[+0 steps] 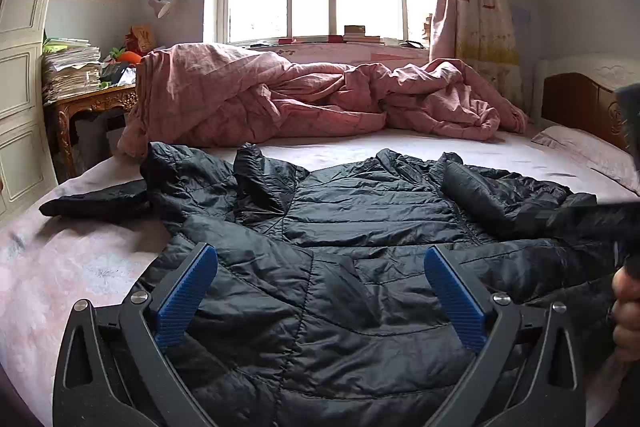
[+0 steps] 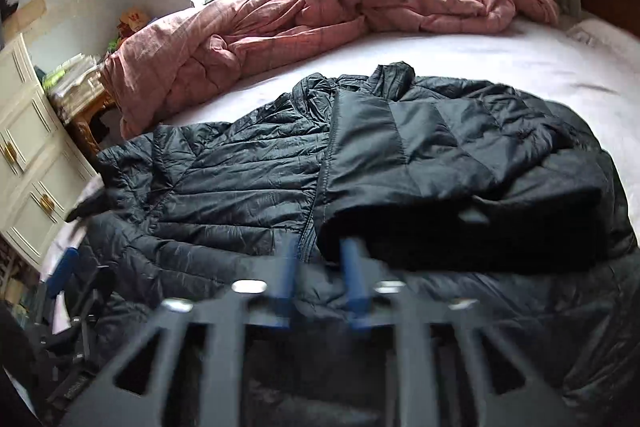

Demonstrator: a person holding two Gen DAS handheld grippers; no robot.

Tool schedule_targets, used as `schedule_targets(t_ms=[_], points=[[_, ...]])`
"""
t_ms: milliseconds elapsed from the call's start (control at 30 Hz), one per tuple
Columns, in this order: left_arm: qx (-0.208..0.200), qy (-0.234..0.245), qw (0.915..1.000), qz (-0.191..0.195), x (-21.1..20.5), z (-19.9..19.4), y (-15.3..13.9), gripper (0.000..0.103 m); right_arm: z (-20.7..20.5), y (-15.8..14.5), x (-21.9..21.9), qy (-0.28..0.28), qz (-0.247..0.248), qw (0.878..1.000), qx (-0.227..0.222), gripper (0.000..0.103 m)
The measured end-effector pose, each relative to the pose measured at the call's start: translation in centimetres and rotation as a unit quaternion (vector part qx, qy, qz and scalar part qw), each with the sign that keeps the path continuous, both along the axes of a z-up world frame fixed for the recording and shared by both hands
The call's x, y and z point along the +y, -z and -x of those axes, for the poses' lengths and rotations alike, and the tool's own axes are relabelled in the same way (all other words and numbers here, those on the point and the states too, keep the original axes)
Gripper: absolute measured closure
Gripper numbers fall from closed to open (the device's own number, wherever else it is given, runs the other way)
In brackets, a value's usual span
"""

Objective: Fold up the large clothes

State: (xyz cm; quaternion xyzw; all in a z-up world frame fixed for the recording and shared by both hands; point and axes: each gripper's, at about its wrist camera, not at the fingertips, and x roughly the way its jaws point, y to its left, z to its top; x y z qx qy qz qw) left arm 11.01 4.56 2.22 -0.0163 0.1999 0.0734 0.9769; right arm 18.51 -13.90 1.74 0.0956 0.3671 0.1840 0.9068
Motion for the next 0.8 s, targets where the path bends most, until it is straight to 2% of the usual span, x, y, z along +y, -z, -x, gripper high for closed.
schedule_targets(t_ms=[133,167,233,333,400,467,533,667,733,800], points=[[-0.011,0.010,0.9999,-0.001,-0.2,0.6,-0.3,0.000,2.0,-2.2,-3.7,0.031,-0.021,0.997,-0.061,0.042],[-0.019,0.016,0.9997,-0.006,-0.4,1.0,-0.5,0.001,2.8,-2.8,-5.3,0.057,-0.027,0.994,-0.090,0.042],[-0.042,0.050,0.9972,-0.036,-1.4,2.6,-1.2,0.001,3.2,-3.7,-7.8,0.098,-0.026,0.989,-0.108,0.042],[-0.073,0.074,0.9907,-0.087,-3.3,4.5,-2.8,0.001,1.6,-3.7,-11.7,0.147,-0.012,0.987,-0.058,0.043],[-0.069,0.088,0.9907,-0.078,-3.9,4.3,-4.0,0.001,1.0,-3.6,-13.7,0.155,-0.018,0.986,-0.054,0.053],[-0.046,0.095,0.9930,-0.052,-4.6,3.1,-5.2,0.001,-0.3,-3.3,-14.6,0.161,0.000,0.986,-0.034,0.061],[-0.028,0.115,0.9921,-0.043,-5.8,1.6,-6.2,0.001,-2.1,-2.3,-14.7,0.148,0.022,0.989,0.011,0.066],[-0.009,0.125,0.9884,-0.086,-9.8,-1.2,-8.0,0.001,-5.3,2.3,-12.9,0.122,0.059,0.984,0.116,0.067],[-0.009,0.144,0.9863,-0.080,-11.5,-2.3,-8.5,0.001,-5.3,2.4,-12.4,0.119,0.074,0.983,0.121,0.067],[-0.004,0.151,0.9837,-0.097,-13.6,-4.0,-8.4,0.001,-4.8,1.1,-13.7,0.118,0.038,0.986,0.109,0.067]])
